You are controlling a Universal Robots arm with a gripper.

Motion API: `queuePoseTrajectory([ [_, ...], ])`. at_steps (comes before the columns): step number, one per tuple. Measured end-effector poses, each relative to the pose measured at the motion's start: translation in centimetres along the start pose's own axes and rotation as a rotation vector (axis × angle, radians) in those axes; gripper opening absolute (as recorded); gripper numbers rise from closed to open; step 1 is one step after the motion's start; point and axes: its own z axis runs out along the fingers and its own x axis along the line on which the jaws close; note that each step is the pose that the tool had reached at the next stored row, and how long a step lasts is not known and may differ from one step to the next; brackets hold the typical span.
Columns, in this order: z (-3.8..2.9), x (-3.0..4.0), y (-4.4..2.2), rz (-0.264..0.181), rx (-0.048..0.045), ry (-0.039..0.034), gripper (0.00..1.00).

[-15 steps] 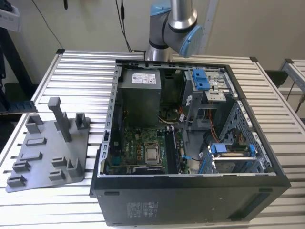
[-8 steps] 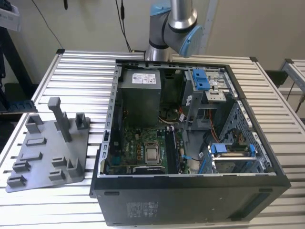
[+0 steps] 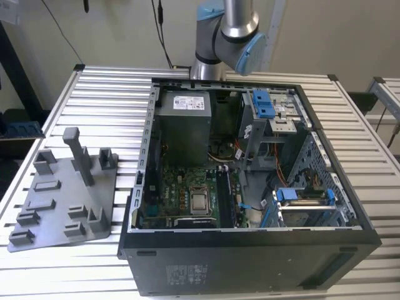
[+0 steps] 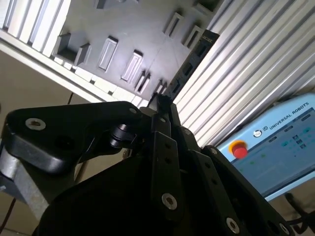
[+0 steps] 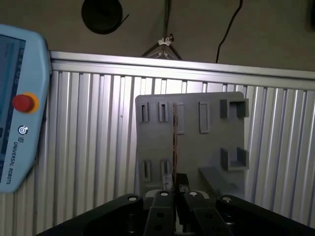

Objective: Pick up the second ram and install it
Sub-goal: 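Pick up the second ram and move it above second insertion slot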

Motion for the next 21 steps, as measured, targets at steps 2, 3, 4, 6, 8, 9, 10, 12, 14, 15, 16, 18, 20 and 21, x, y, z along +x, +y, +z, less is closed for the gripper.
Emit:
queuePoseTrajectory([
  [2,-0.01,0.00,0.00,0.000,0.0002,-0.0002,0.14],
  [3,0.00,0.00,0.00,0.000,0.0003,-0.0003,0.14],
  [4,-0.01,0.00,0.00,0.000,0.0002,-0.0002,0.14],
  [6,-0.03,0.00,0.00,0.000,0.0001,-0.0001,0.14],
  [8,-0.04,0.00,0.00,0.000,0.0001,-0.0001,0.14],
  [9,-0.04,0.00,0.00,0.000,0.0001,-0.0001,0.14],
  [10,-0.05,0.00,0.00,0.000,0.0001,-0.0001,0.14],
  [12,-0.06,0.00,0.00,0.000,0.0000,0.0000,0.14],
  [14,-0.07,0.00,-0.05,0.000,0.0000,0.0000,0.14],
  [15,-0.08,0.01,-0.12,0.000,-0.0003,0.0001,0.14],
  [16,-0.06,0.01,-0.24,0.000,-0.0001,0.0000,0.14],
  [18,-0.06,0.03,-0.60,0.000,-0.0001,0.0000,0.14],
  [20,-0.06,0.06,-1.07,0.000,-0.0002,0.0000,0.14],
  [21,-0.08,0.07,-1.21,0.000,-0.0011,0.0001,0.14],
])
